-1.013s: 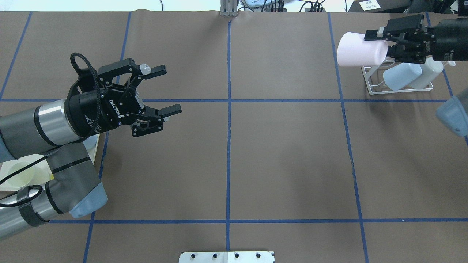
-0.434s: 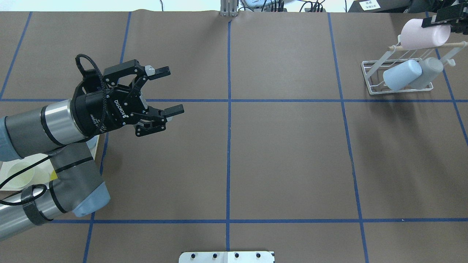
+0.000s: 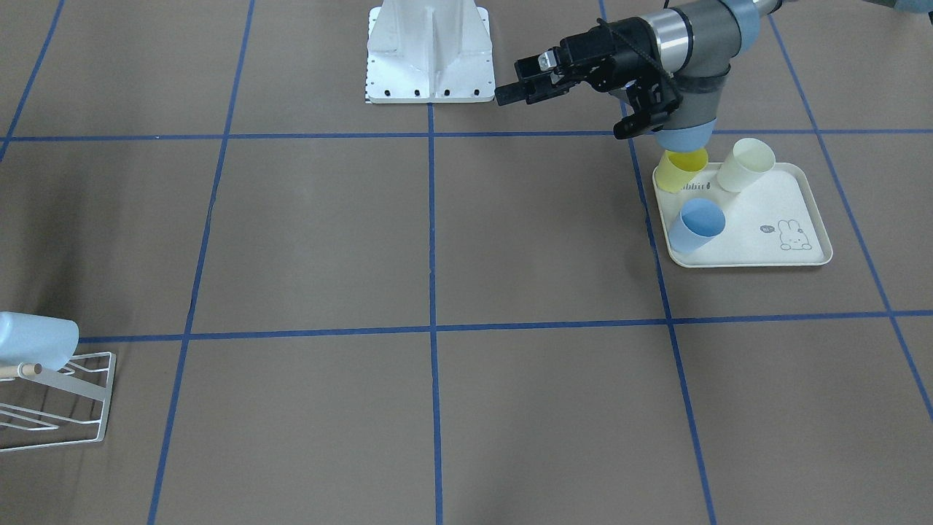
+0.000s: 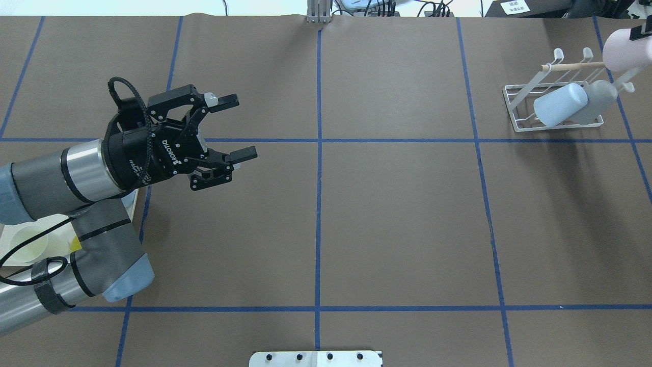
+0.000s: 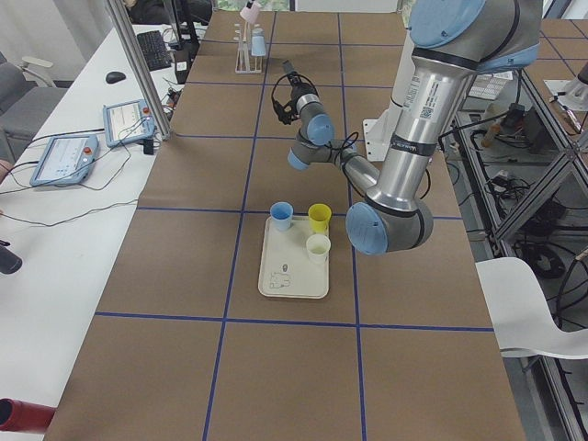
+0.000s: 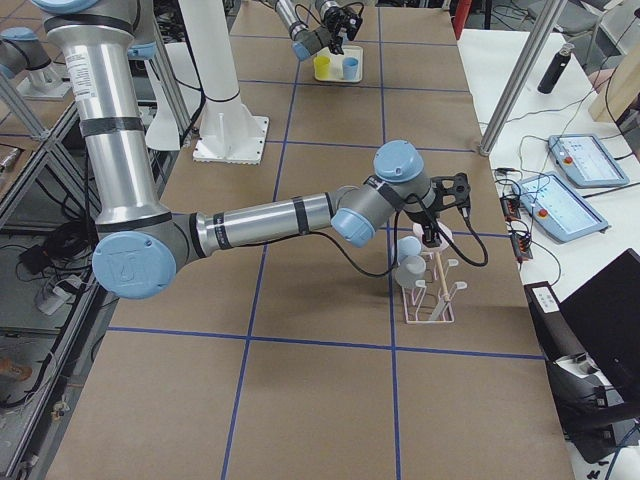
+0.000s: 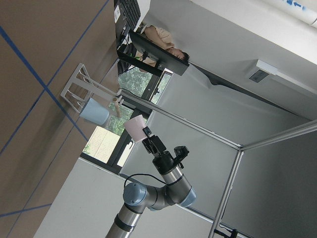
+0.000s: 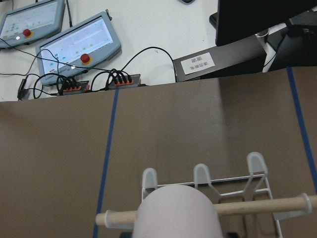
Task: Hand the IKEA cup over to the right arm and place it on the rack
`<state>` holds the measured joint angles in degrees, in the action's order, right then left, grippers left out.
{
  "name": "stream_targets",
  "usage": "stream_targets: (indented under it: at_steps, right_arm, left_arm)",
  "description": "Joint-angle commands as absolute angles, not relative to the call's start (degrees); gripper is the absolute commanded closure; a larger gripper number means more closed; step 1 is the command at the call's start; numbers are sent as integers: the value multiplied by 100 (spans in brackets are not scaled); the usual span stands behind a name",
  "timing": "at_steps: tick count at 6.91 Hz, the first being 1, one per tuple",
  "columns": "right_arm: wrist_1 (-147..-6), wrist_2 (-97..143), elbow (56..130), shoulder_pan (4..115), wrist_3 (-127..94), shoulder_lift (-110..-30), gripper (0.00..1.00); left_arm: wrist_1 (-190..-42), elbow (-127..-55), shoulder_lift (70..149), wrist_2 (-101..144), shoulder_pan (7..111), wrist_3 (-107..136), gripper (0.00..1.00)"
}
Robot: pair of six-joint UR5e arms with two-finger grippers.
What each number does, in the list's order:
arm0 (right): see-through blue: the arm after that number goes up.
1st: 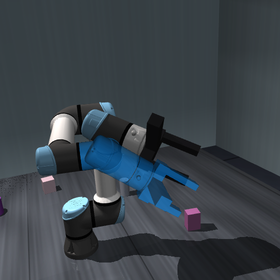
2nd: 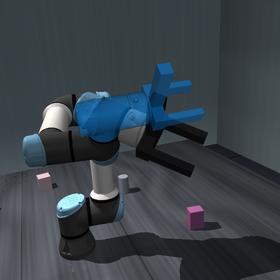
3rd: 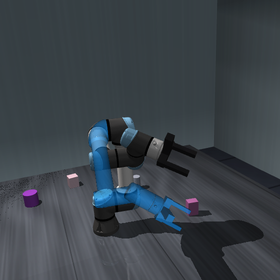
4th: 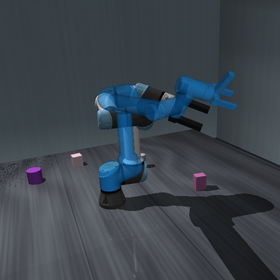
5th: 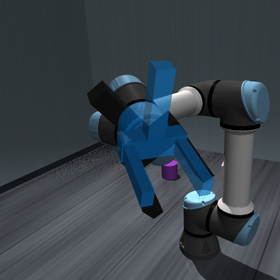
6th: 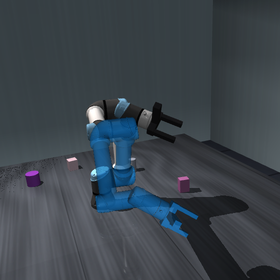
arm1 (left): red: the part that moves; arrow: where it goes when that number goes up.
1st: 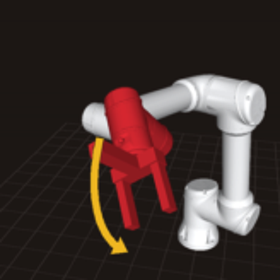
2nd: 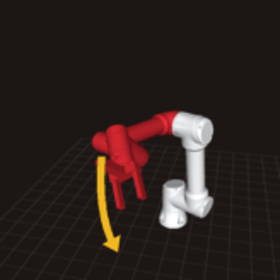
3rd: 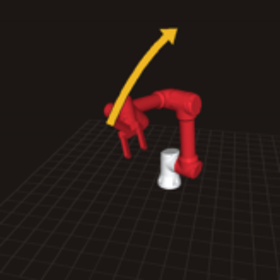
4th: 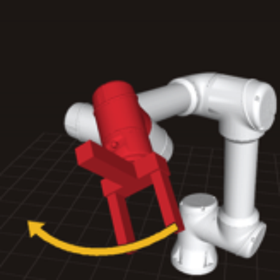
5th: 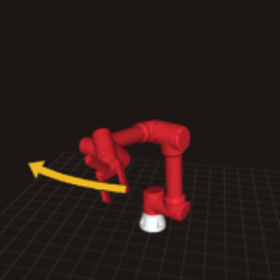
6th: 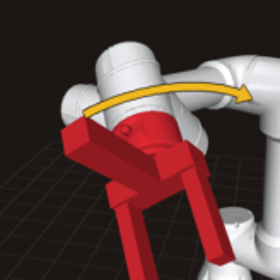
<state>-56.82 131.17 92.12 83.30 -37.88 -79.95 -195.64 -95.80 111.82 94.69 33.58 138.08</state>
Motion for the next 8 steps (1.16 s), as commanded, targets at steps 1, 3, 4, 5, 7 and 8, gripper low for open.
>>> stream_targets:
  at_steps: [1, 3, 4, 5, 7, 8]
  right_arm:
    - [-6230, 13148, 8931, 8551, -2851, -7972, 100]
    - [-6407, 13759, 8546, 8682, -2333, -7998, 100]
    - [-6538, 13955, 8491, 8718, -2312, -7981, 100]
    - [-6609, 13966, 8464, 8675, -2303, -7980, 100]
    - [-7012, 13957, 8385, 8561, -2277, -7763, 100]
    - [-7022, 13957, 8237, 8552, -2181, -7726, 100]
  left_arm:
    - [-19564, -9510, 11197, 9466, 3349, 13808, 9]
    - [-19564, -9501, 11206, 9457, 3349, 13808, 9]
    - [-19573, -9466, 11197, 9457, 3340, 13808, 9]
    - [-19573, -9448, 11197, 9457, 3331, 13808, 9]
    - [-19573, -9422, 11197, 9457, 3322, 13808, 9]
    - [-19573, -9413, 11197, 9457, 3314, 13808, 9]
